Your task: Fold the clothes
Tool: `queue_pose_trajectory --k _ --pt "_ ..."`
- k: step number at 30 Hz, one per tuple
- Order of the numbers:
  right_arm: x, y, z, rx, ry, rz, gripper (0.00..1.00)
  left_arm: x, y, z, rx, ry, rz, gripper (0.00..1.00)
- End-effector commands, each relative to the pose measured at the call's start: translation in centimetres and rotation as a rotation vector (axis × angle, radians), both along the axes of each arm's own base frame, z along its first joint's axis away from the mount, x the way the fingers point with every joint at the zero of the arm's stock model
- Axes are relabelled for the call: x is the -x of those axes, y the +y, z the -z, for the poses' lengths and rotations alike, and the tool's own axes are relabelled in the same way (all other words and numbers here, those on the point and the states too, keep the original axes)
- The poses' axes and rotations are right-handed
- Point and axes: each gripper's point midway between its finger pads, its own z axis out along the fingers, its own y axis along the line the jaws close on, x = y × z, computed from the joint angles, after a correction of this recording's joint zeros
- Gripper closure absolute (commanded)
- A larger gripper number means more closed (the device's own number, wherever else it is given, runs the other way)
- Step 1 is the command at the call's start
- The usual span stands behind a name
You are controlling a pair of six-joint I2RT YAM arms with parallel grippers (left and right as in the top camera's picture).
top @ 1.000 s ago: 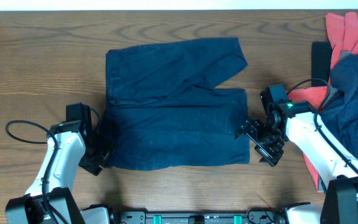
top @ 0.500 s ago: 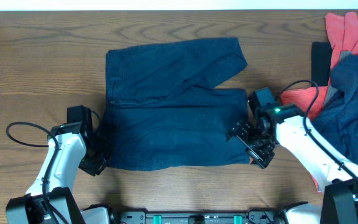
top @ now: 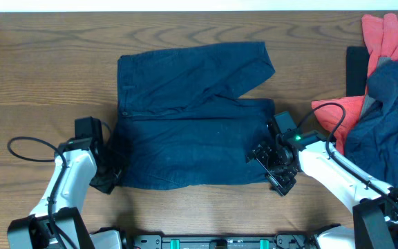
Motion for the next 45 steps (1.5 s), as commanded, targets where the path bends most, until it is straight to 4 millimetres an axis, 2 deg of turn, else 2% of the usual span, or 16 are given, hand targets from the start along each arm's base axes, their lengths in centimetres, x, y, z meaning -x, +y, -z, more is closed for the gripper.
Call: queue_pose_trajectory --k 1,3,4,8,9,23,30,34,38,40,44,45 --pt "0.1 0.1 0.0 0.004 -0.006 0.019 0.01 1.4 0.1 1.1 -0.009 0.032 -0.001 0.44" --pt "-0.1 -0.1 0.0 0.016 -0.013 0.019 0.01 1.6 0.0 1.6 -0.010 0.030 -0.001 0.47" --pt "-0.1 -0.2 0.1 0.024 -0.016 0.019 0.01 1.7 0.0 1.7 -0.010 0.028 -0.001 0.53" --pt "-0.1 -0.4 0.1 0.031 -0.017 0.020 0.01 1.8 -0.4 1.7 0.011 0.030 0.007 0.90" --pt "-0.1 -0.4 0.1 0.032 -0.017 0.020 0.01 1.7 -0.6 1.7 0.025 0.027 0.009 0.92" --pt "0.5 -0.8 0.3 0.054 0.005 0.021 0.02 1.8 -0.8 0.2 0.038 0.037 0.079 0.94" --pt "0.9 -2.2 1.1 0.129 0.015 0.086 0.21 2.8 -1.0 0.0 0.047 0.072 0.081 0.94" --pt "1.3 -2.5 1.7 0.138 0.023 0.106 0.25 3.0 -1.0 -0.1 0.050 0.081 0.081 0.94" --pt "1.6 -2.7 2.3 0.138 0.023 0.118 0.33 3.0 -1.0 -0.1 0.050 0.082 0.081 0.94" --pt "1.6 -2.9 2.5 0.147 0.013 0.120 0.44 3.1 -1.1 -0.1 0.050 0.086 0.080 0.94" --pt "1.3 -3.5 2.7 0.184 -0.008 0.122 0.99 3.5 -1.1 -0.1 0.054 0.101 0.080 0.94" --pt "1.2 -3.7 2.7 0.190 -0.011 0.122 0.99 3.6 -1.2 -0.1 0.056 0.106 0.080 0.94"
